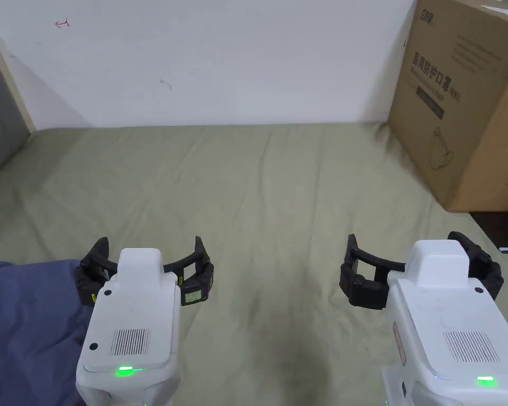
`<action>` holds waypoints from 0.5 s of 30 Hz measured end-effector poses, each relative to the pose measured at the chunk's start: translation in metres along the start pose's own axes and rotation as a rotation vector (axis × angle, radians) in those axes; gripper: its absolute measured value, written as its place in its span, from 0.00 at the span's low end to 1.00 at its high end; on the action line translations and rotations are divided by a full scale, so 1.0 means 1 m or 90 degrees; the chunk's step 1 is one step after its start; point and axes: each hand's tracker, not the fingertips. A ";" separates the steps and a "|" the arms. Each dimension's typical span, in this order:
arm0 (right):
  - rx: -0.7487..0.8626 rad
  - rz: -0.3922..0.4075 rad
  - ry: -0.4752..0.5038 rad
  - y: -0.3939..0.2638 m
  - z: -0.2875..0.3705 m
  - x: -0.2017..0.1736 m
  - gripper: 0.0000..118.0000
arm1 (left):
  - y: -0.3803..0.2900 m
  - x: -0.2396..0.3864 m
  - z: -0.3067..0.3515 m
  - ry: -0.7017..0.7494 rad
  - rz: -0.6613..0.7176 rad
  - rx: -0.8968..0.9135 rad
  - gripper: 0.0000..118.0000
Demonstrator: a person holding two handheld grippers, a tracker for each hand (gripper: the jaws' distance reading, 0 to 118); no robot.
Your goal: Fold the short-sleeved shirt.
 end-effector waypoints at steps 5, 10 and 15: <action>-0.003 0.000 -0.002 0.000 0.001 0.001 0.99 | 0.000 -0.002 -0.001 0.003 0.011 -0.001 1.00; -0.005 0.007 -0.002 -0.001 0.001 0.003 0.99 | 0.001 -0.004 -0.001 0.004 0.023 -0.005 1.00; -0.002 0.010 -0.003 0.000 0.002 0.004 0.99 | 0.002 -0.004 0.000 0.008 0.020 -0.005 1.00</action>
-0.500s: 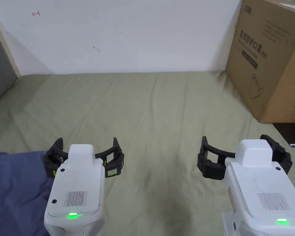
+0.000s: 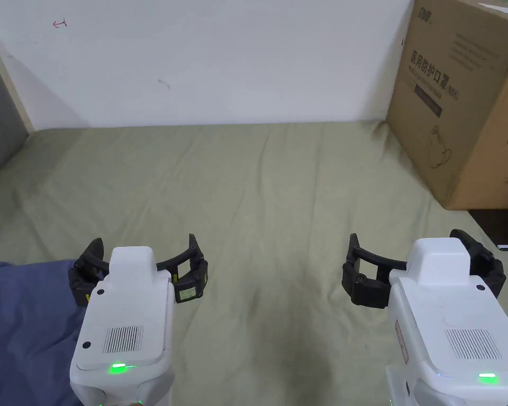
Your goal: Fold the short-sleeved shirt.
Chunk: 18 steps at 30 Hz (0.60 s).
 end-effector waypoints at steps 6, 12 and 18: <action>-0.001 -0.004 0.000 0.001 0.000 0.001 0.99 | 0.001 0.000 0.001 0.001 -0.006 0.001 1.00; -0.003 -0.010 -0.001 0.002 -0.001 0.002 0.99 | 0.001 -0.001 0.002 0.001 -0.003 -0.001 1.00; -0.021 -0.021 -0.008 0.006 -0.001 0.001 0.32 | 0.006 -0.001 0.002 -0.019 0.009 -0.011 0.07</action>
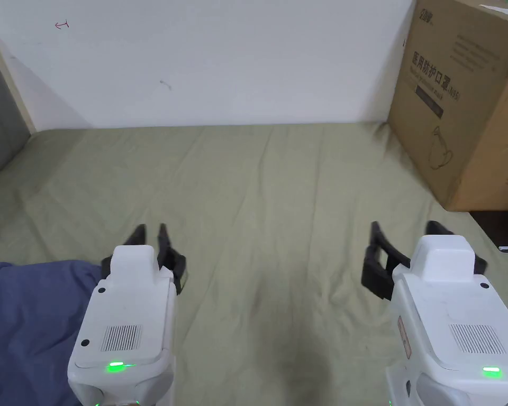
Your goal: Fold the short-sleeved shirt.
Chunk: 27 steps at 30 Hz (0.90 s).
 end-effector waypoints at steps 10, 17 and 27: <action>-0.005 0.016 0.011 0.000 -0.007 -0.009 0.00 | 0.002 -0.012 -0.003 0.006 0.019 -0.007 0.00; 0.017 0.010 0.133 0.011 -0.023 -0.068 0.00 | -0.001 -0.086 0.013 0.119 0.012 -0.018 0.00; 0.035 0.011 0.343 0.022 -0.023 -0.200 0.00 | -0.004 -0.213 0.083 0.318 -0.001 -0.039 0.00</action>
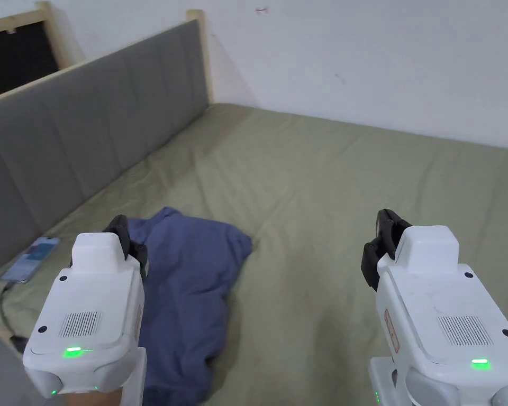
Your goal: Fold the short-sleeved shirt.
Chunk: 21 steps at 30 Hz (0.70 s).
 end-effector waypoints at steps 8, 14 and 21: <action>-0.003 -0.006 0.109 0.004 -0.021 -0.071 0.00 | -0.003 -0.078 0.023 0.092 -0.012 -0.013 0.00; -0.004 -0.007 0.137 0.003 -0.026 -0.089 0.00 | -0.008 -0.100 0.029 0.116 -0.012 -0.025 0.00; -0.008 -0.001 0.128 0.002 -0.032 -0.081 0.00 | -0.016 -0.093 0.009 0.077 -0.006 -0.056 0.00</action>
